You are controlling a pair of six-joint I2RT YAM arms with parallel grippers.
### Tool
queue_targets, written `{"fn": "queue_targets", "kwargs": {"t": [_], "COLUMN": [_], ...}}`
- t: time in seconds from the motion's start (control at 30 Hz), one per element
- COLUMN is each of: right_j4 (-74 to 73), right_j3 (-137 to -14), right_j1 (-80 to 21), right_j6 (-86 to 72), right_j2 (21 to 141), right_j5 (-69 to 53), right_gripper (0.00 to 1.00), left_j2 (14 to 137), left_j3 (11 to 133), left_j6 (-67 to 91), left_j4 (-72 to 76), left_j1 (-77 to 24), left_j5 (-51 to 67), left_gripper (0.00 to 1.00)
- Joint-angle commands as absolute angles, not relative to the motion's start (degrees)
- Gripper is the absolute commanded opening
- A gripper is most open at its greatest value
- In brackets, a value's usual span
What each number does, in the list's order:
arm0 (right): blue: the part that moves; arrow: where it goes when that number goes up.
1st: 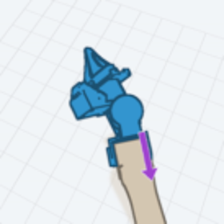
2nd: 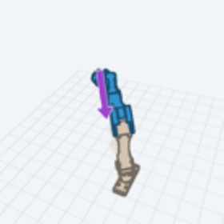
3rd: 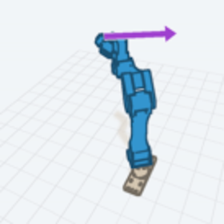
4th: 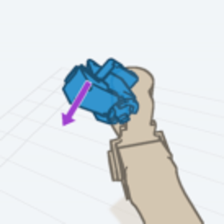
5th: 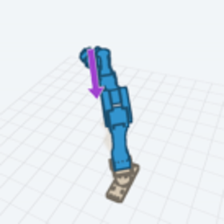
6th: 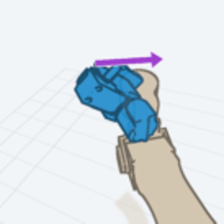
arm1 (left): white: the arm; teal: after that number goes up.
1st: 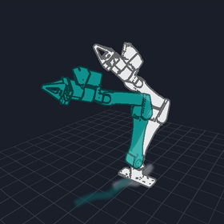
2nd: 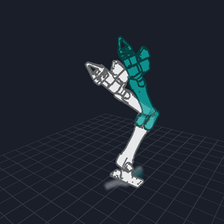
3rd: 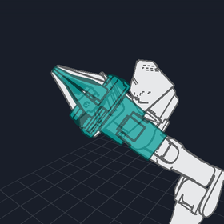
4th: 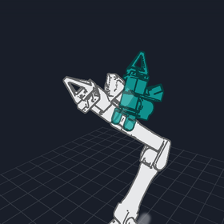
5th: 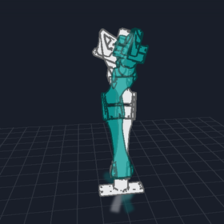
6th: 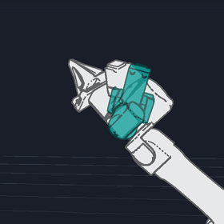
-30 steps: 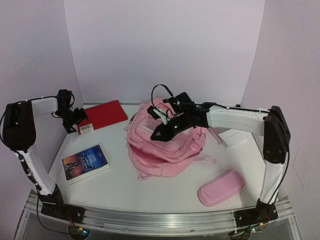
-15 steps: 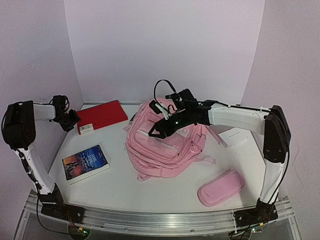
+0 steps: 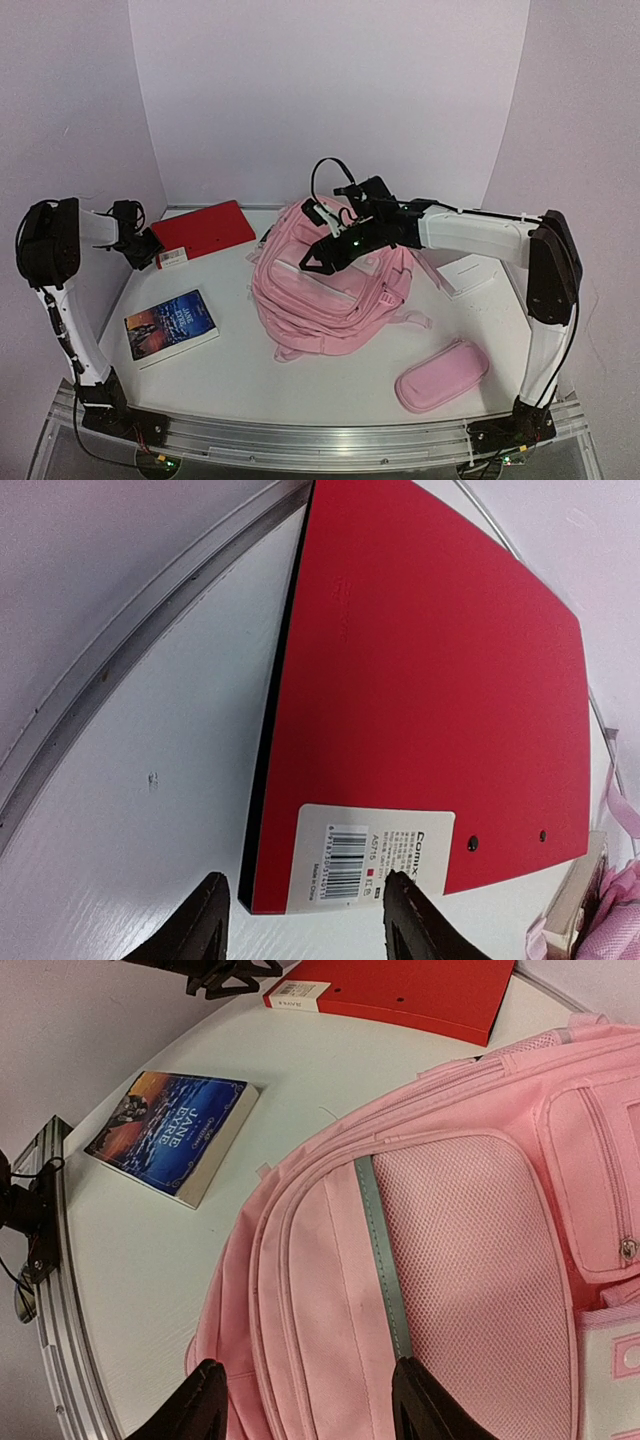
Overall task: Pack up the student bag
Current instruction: Pick up the files from the center of the board.
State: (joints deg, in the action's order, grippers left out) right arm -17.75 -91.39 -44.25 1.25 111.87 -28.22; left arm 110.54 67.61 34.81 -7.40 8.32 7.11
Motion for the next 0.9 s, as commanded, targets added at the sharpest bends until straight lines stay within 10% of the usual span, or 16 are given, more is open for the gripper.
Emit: {"fn": "queue_targets", "kwargs": {"t": [0.0, 0.53, 0.87], "right_j4": [-17.7, -19.2, -19.2], "right_j3": [-93.8, -95.7, -95.6], "right_j1": [-43.7, -43.1, -43.1], "right_j6": [1.8, 3.1, 2.9], "right_j2": [108.8, 109.2, 108.9], "right_j5": [-29.1, -28.6, -29.1], "right_gripper": [0.56, 0.55, 0.54], "left_j2": [114.1, 113.7, 98.8], "left_j3": [68.5, 68.7, 55.8], "left_j6": [34.7, 37.8, 44.9], "left_j4": [-3.1, -1.8, 2.0], "left_j1": [8.7, 8.7, 6.3], "left_j5": [8.5, 17.0, 15.0], "left_gripper": [0.49, 0.01, 0.0]}}
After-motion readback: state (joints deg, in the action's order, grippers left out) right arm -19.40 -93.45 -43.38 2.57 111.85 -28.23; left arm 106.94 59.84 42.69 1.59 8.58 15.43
